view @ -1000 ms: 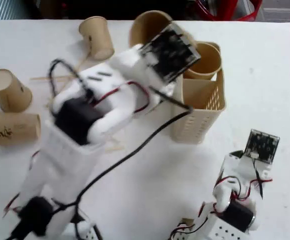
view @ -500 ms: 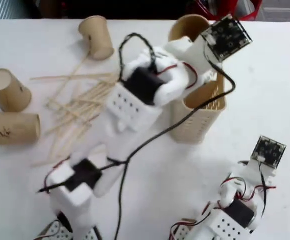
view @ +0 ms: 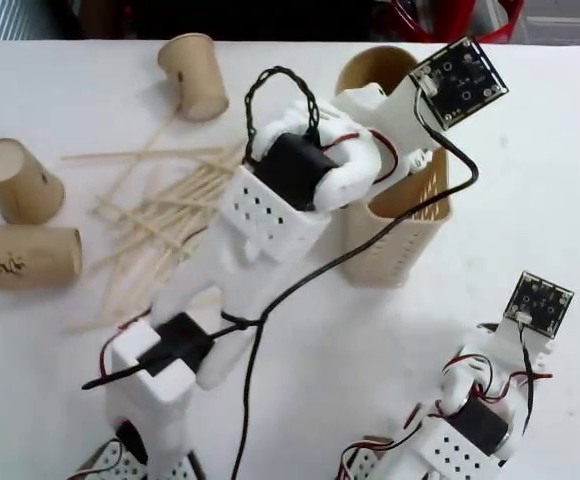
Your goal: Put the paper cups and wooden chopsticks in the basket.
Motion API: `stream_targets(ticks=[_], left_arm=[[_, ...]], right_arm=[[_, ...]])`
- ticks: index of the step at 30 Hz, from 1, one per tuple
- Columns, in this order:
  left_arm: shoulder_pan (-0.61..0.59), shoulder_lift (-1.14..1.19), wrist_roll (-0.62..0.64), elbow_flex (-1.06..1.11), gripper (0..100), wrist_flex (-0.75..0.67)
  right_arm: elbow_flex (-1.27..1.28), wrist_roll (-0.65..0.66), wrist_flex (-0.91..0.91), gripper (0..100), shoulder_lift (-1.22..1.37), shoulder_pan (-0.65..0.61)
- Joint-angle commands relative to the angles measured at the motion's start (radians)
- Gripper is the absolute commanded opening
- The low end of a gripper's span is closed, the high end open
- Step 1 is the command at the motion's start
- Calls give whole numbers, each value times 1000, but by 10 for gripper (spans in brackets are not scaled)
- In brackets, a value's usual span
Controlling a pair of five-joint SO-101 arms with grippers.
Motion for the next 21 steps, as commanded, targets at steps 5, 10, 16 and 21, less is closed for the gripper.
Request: stream_targets(ticks=[5, 10, 16, 21], left_arm=[[15, -1, 2, -44, 24, -3], [16, 7, 2, -43, 81, 0], [18, 88, -18, -55, 97, -32], [35, 91, -78, -55, 94, -61]], right_arm=[[6, 11, -12, 21, 7, 7], [6, 12, -12, 21, 7, 7], [6, 12, -12, 21, 7, 7], [6, 12, -10, 21, 7, 7]])
